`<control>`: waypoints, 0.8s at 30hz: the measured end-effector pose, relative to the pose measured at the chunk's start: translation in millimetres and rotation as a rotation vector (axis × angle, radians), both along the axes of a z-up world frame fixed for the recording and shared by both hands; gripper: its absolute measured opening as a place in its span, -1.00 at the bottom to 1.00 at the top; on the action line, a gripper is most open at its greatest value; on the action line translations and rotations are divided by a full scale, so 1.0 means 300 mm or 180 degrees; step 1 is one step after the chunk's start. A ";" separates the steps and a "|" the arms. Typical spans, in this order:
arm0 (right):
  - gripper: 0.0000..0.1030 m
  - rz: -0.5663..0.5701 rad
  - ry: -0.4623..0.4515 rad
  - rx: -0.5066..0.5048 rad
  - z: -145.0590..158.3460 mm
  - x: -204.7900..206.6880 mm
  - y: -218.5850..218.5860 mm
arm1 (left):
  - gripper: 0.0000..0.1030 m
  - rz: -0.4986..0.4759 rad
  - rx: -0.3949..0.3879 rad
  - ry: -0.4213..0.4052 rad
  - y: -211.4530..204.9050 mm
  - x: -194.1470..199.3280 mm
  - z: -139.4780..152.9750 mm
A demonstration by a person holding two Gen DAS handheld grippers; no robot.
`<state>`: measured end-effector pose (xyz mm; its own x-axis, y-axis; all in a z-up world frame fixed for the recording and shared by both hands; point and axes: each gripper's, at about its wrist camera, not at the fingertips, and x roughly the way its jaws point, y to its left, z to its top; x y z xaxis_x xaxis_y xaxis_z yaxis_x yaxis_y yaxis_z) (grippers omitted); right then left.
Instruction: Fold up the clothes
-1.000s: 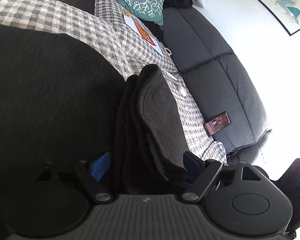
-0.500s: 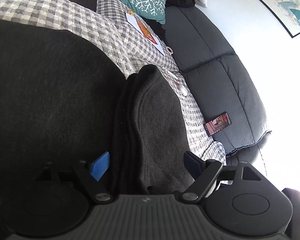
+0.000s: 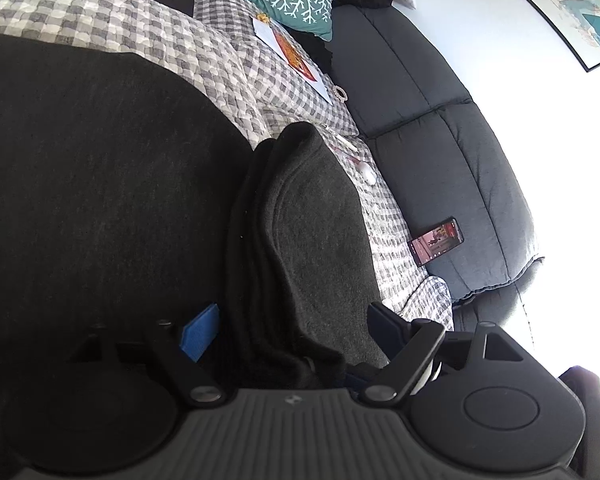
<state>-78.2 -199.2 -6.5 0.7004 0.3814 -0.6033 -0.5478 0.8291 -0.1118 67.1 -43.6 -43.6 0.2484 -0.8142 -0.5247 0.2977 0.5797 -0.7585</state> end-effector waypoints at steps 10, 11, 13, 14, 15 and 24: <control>-0.49 0.0314 0.0271 0.0419 0.078 -0.034 -0.047 | -0.75 0.0196 0.0063 -0.0074 -0.009 -0.013 -0.008; -0.43 0.0334 0.0333 0.0489 0.088 -0.033 -0.062 | -0.75 0.0215 0.0130 -0.0208 -0.008 -0.021 0.013; -0.32 0.0345 0.0415 0.0660 0.115 -0.022 -0.102 | -0.75 0.0228 0.0324 -0.0596 -0.009 -0.046 0.072; -0.23 0.0311 0.0411 0.0740 0.129 -0.017 -0.126 | -0.75 0.0211 0.0413 -0.0768 -0.011 -0.059 0.100; -0.20 0.0276 0.0408 0.0820 0.142 -0.011 -0.150 | -0.75 0.0210 0.0456 -0.0827 -0.007 -0.066 0.115; -0.05 -0.0735 0.0474 0.1245 0.140 0.078 -0.341 | -0.75 0.0421 0.0762 -0.1059 0.066 -0.100 0.178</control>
